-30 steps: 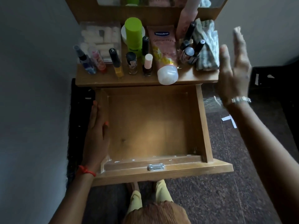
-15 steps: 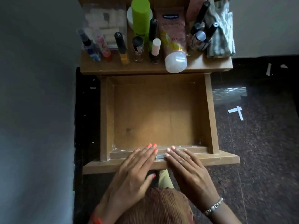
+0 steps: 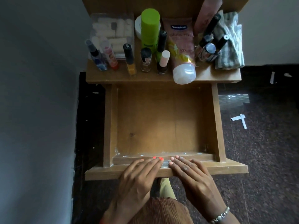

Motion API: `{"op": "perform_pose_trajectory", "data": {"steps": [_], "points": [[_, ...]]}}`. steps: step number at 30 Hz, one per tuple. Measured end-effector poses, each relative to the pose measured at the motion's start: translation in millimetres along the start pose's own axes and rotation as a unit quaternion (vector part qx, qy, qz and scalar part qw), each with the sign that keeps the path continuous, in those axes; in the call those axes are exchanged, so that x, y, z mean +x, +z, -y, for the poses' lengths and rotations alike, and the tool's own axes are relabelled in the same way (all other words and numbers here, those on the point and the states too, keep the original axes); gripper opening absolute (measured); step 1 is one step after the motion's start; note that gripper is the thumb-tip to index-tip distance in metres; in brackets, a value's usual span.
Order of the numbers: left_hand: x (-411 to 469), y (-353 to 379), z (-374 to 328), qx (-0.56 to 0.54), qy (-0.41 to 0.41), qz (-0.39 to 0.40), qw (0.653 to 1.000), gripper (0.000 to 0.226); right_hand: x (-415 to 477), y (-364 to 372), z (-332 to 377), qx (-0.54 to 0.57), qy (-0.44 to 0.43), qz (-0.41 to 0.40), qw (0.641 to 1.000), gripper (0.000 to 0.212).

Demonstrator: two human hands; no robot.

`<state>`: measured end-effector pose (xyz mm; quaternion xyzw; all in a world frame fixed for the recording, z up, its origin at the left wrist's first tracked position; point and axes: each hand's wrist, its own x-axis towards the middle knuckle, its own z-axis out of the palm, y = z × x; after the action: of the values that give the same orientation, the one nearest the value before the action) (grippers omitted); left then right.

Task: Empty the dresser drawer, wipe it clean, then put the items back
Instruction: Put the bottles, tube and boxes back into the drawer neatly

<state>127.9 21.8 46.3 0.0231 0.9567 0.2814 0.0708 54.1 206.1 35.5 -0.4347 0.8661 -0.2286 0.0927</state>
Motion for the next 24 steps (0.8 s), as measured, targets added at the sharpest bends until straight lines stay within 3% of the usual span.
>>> {"op": "perform_pose_trajectory", "data": {"steps": [3, 6, 8, 12, 15, 18, 24], "points": [[8.3, -6.3, 1.1, -0.02, -0.019, 0.003, 1.0, 0.049, 11.9, -4.5, -3.0, 0.022, 0.006, 0.016, 1.0, 0.04], [15.0, -13.8, 3.0, -0.04, -0.03, 0.029, 0.998, 0.045, 27.6, -19.5, -2.5, 0.095, 0.036, 0.038, 0.994, 0.031], [20.4, -23.1, 3.3, -0.055, -0.044, 0.041, 0.997, 0.052, 45.5, -35.1, -1.9, 0.149, 0.063, 0.029, 0.986, 0.041], [47.0, -42.5, -1.3, -0.108, -0.073, -0.016, 0.991, 0.066, 104.7, -61.8, -9.0, 0.122, 0.092, -0.186, 0.971, 0.032], [81.2, -50.6, -3.1, -0.155, -0.085, -0.095, 0.98, 0.058, 148.1, -72.2, -12.2, 0.119, 0.162, -0.326, 0.924, 0.037], [111.0, -59.3, -4.3, -0.197, -0.095, -0.152, 0.964, 0.047, 176.4, -73.0, -9.0, 0.104, 0.205, -0.37, 0.9, 0.053], [136.2, -69.4, 1.7, -0.218, -0.122, -0.208, 0.946, 0.032, 200.0, -67.8, -7.8, 0.074, 0.269, -0.348, 0.895, 0.057]]}}
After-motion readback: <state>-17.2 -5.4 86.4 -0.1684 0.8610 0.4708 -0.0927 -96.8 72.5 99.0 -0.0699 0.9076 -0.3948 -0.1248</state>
